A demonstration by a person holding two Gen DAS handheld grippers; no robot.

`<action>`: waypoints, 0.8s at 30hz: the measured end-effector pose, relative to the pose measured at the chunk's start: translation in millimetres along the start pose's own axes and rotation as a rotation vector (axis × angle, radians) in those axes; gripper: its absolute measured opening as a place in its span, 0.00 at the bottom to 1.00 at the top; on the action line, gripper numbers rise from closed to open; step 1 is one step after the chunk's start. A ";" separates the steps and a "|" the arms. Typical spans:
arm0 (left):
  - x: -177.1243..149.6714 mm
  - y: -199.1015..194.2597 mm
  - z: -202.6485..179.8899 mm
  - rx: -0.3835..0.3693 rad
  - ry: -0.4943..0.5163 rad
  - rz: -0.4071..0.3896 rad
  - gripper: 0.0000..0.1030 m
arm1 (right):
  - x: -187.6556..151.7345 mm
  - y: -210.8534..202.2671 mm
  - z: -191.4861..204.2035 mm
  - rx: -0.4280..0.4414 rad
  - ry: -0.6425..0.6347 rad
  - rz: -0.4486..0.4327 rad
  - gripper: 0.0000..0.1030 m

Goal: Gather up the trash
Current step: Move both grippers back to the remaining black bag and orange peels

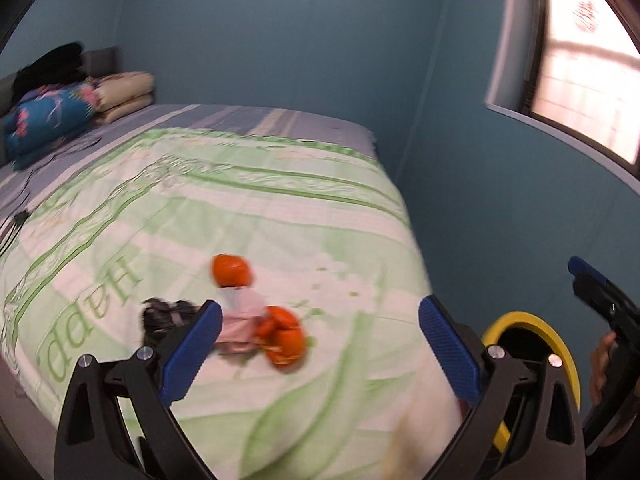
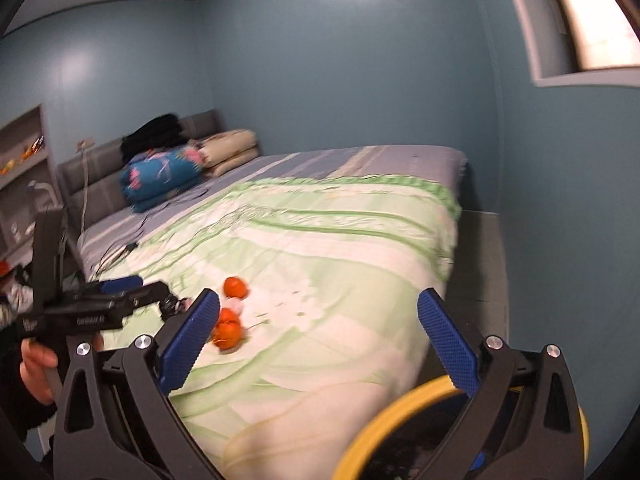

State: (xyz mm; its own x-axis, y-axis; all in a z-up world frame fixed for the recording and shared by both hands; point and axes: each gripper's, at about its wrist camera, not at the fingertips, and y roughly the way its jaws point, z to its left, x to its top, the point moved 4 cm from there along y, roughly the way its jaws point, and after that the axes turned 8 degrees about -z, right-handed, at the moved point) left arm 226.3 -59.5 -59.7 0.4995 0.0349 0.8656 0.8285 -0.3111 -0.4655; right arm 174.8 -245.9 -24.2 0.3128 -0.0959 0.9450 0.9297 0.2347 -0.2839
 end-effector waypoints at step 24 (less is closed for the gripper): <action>-49.1 55.5 156.2 0.172 -0.224 0.123 0.92 | -97.7 151.1 115.1 0.121 -0.240 0.277 0.92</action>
State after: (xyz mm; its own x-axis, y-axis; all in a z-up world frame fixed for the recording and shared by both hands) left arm 287.3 69.8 -156.8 0.6259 0.2217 0.7477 0.7798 -0.1616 -0.6049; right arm 262.3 -89.7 -140.8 0.4807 0.2131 0.8506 0.7822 0.3342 -0.5258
